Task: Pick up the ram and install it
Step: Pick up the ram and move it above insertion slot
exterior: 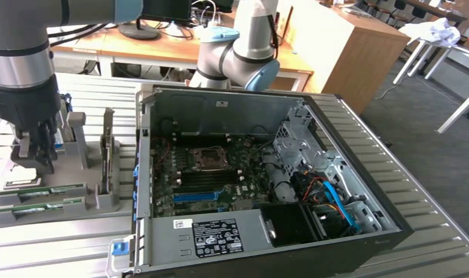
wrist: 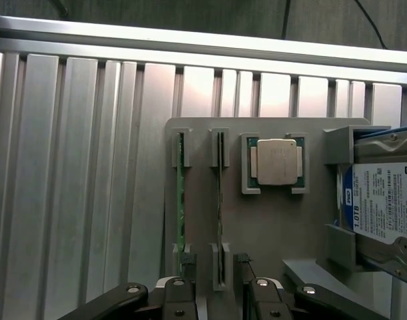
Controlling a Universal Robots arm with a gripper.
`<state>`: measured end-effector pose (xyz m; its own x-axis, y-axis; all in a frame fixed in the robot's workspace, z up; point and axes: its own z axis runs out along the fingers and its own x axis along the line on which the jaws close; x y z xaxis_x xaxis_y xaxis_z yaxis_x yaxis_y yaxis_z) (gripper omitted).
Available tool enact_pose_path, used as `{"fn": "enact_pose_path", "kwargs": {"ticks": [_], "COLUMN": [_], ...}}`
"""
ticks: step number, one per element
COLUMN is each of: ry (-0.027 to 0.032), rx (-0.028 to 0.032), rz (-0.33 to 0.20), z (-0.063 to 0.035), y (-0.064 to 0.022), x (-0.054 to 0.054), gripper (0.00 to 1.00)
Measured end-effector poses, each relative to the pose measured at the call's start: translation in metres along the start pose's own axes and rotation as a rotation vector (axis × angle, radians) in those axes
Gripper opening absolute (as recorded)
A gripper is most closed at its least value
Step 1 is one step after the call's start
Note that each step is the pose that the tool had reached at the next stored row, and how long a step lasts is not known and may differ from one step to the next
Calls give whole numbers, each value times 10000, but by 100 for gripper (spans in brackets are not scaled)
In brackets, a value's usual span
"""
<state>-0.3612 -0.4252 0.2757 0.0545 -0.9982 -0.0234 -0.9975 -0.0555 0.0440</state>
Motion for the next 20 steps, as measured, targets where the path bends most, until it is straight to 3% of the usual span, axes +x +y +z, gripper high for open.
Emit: {"fn": "enact_pose_path", "kwargs": {"ticks": [20], "ry": [2], "rx": [0], "rz": [-51], "z": [111], "y": [92], "x": [6], "gripper": [36]}}
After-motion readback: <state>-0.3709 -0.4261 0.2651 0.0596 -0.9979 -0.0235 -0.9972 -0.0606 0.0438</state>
